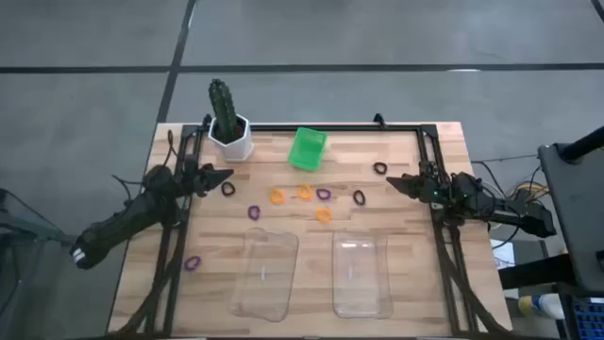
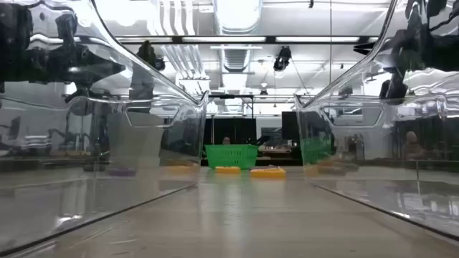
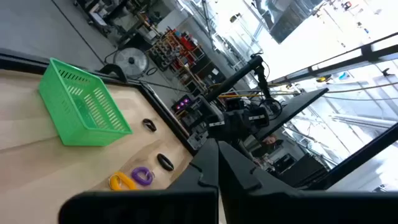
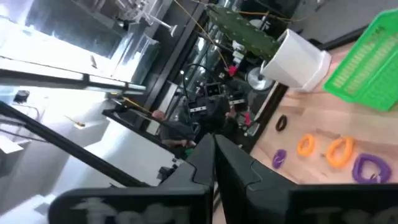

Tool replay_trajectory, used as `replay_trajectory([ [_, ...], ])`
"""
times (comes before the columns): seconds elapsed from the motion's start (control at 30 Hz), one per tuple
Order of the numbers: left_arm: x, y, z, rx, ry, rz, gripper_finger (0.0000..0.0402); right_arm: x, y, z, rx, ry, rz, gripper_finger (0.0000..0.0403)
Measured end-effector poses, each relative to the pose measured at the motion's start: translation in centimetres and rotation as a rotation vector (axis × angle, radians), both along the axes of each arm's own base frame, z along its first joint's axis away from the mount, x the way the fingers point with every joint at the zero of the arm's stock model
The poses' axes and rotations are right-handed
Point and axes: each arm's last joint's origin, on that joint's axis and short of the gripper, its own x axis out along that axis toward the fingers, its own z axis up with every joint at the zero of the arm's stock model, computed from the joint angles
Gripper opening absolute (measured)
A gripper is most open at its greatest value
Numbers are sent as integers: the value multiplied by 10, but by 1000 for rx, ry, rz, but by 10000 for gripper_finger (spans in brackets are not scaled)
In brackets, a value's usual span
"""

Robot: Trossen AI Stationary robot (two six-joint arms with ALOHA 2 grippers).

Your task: Sort spring keychains

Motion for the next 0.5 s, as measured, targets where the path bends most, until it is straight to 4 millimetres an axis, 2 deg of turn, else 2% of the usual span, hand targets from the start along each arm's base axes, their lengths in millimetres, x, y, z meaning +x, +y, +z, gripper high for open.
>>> replay_trajectory([
  [0.23, 0, 0, 0, -1, -1, 5, 0, 1, -2, -9, 12, 91, -58, 9],
  [0.5, 0, 1, 0, 2, 0, 26, 0, 1, -2, -10, 11, 103, -58, 9],
])
